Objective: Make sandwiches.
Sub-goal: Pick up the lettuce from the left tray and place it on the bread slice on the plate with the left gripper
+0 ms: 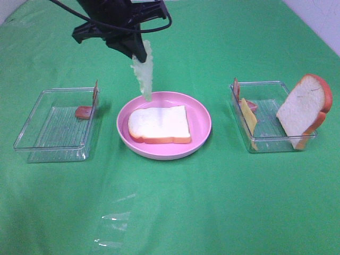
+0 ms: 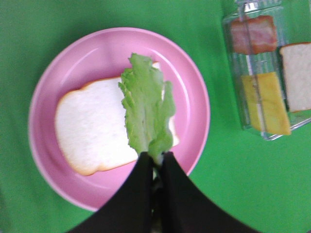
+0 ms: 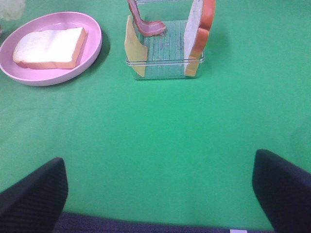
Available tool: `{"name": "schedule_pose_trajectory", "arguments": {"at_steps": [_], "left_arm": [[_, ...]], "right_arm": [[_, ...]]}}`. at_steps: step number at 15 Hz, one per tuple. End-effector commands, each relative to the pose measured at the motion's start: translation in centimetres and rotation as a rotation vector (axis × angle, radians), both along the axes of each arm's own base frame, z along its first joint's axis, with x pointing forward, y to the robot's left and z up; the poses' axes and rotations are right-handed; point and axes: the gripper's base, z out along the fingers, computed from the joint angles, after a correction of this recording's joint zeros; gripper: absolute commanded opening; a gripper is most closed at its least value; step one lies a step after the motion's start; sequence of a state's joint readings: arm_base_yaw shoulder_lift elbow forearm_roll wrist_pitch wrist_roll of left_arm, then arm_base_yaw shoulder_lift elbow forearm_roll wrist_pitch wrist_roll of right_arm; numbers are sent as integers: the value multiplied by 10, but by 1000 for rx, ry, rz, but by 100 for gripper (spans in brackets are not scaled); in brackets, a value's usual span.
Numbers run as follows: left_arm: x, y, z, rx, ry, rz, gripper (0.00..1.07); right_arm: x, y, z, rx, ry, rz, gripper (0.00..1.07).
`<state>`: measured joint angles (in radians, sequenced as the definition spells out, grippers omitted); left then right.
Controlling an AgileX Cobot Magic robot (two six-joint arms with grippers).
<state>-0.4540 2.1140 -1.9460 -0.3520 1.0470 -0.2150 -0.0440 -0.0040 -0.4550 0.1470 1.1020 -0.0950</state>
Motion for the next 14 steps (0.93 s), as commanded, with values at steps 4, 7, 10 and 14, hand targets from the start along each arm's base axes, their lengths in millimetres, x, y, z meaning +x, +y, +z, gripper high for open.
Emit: {"name": "schedule_pose_trajectory", "arguments": {"at_steps": [4, 7, 10, 14], "left_arm": [[12, -37, -57, -227, 81, -91, 0], [15, -38, -93, -186, 130, -153, 0], [18, -33, -100, -172, 149, -147, 0], [21, -22, -106, -66, 135, -143, 0]], "right_arm": [[-4, 1, -1, 3, -34, 5, 98], [-4, 1, -1, 3, -34, 5, 98], [-4, 1, -1, 3, -34, 5, 98], [-4, 1, -1, 2, -34, 5, 98]]}}
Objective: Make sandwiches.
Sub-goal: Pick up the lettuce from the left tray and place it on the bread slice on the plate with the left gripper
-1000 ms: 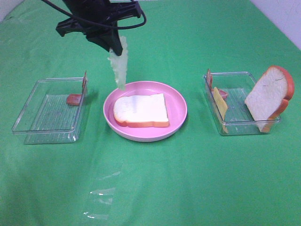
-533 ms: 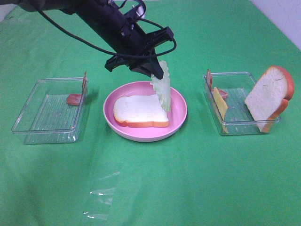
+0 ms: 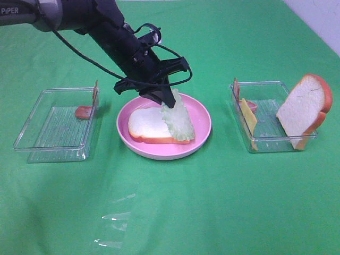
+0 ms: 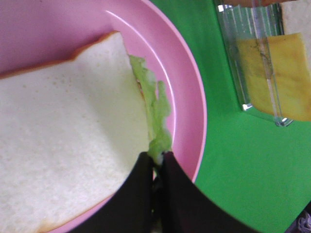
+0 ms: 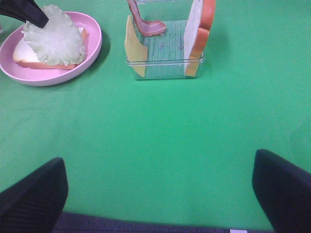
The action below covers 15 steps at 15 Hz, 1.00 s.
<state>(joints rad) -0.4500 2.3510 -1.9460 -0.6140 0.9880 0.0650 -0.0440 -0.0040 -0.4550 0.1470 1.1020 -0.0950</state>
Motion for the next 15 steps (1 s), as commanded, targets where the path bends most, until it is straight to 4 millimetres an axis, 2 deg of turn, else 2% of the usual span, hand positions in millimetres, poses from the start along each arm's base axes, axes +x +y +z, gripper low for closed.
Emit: {"name": "schedule_pose_trajectory", "arguments": {"at_steps": [1, 5, 13, 14, 15], "left_arm": [[2, 7, -3, 70, -2, 15, 0], [4, 13, -8, 157, -33, 10, 0], [7, 13, -7, 154, -68, 16, 0], [7, 13, -7, 153, -72, 18, 1], [8, 13, -7, 152, -75, 20, 6]], "right_arm": [[-4, 1, -1, 2, -34, 5, 98], [-4, 1, -1, 2, -34, 5, 98], [-4, 1, -1, 2, -34, 5, 98], [-4, 1, -1, 2, -34, 5, 98], [-4, 1, -1, 2, -34, 5, 98]]}}
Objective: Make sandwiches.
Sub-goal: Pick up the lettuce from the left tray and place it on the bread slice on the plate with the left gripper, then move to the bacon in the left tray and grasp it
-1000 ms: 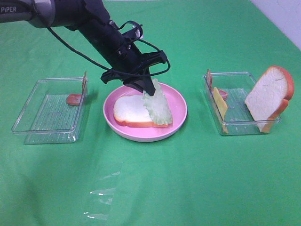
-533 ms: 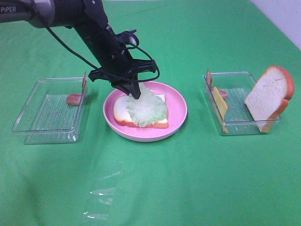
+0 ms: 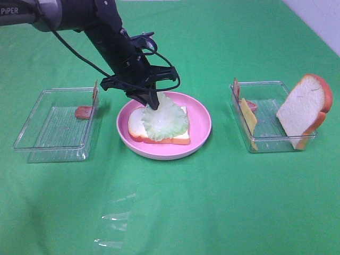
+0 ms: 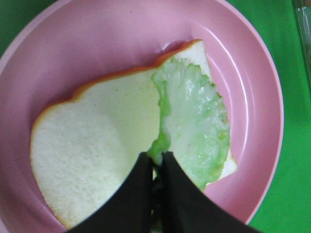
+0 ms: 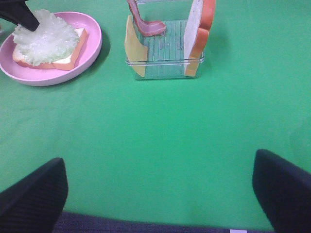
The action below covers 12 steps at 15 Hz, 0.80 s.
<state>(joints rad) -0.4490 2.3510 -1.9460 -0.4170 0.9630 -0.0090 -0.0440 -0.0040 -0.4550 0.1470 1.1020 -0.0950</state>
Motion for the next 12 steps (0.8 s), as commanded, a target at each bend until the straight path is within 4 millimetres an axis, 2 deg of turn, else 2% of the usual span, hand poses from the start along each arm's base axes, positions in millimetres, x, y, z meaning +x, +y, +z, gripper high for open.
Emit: {"name": "schedule_pose_trajectory", "arguments": {"at_steps": [1, 2, 3, 6, 7, 12], "left_arm": [[2, 1, 0, -3, -10, 4, 10], [2, 1, 0, -3, -10, 4, 20], [2, 1, 0, -3, -10, 4, 34], [2, 1, 0, -2, -12, 5, 96], [1, 1, -1, 0, -7, 2, 102], [0, 1, 1, -1, 0, -2, 102]], "right_arm": [[-4, 1, -1, 2, -34, 5, 98], [-4, 1, -1, 2, -34, 5, 98], [-4, 1, -1, 2, -34, 5, 98], [-4, 1, -1, 2, -34, 5, 98], [-4, 1, -1, 2, -34, 5, 98], [-4, 1, -1, 2, -34, 5, 98]]}}
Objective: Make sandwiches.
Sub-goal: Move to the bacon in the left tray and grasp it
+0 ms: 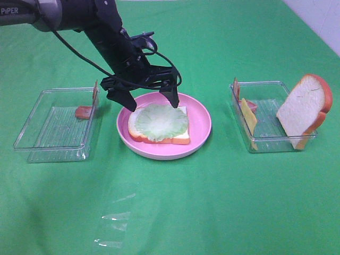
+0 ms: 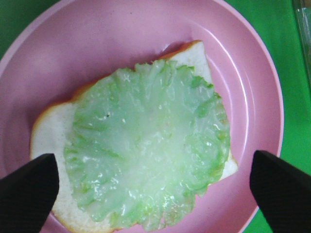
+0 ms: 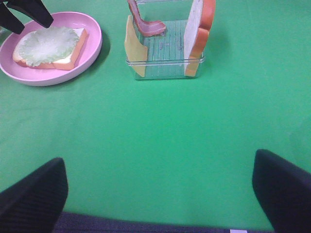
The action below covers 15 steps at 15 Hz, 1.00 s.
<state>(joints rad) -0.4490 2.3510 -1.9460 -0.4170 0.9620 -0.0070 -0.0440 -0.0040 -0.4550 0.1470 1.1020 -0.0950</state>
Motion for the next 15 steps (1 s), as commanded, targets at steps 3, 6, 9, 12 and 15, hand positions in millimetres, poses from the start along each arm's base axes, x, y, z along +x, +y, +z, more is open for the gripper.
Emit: {"name": "schedule_pose_trajectory", "arguments": {"at_steps": [3, 6, 9, 12, 15], "left_arm": [[-1, 1, 6, -1, 3, -11, 102], [-3, 0, 19, 2, 32, -45, 102], [-8, 4, 64, 44, 80, -129, 102], [-17, 11, 108, 32, -9, -106, 102], [-32, 28, 163, 86, -156, -70, 102]], "right_arm": [[-4, 1, -1, 2, -34, 5, 98], [-4, 1, -1, 2, -34, 5, 98], [-4, 1, -1, 2, -34, 5, 98], [-4, 1, -1, 3, -34, 5, 98], [-4, 1, -1, 3, -34, 5, 98]]}}
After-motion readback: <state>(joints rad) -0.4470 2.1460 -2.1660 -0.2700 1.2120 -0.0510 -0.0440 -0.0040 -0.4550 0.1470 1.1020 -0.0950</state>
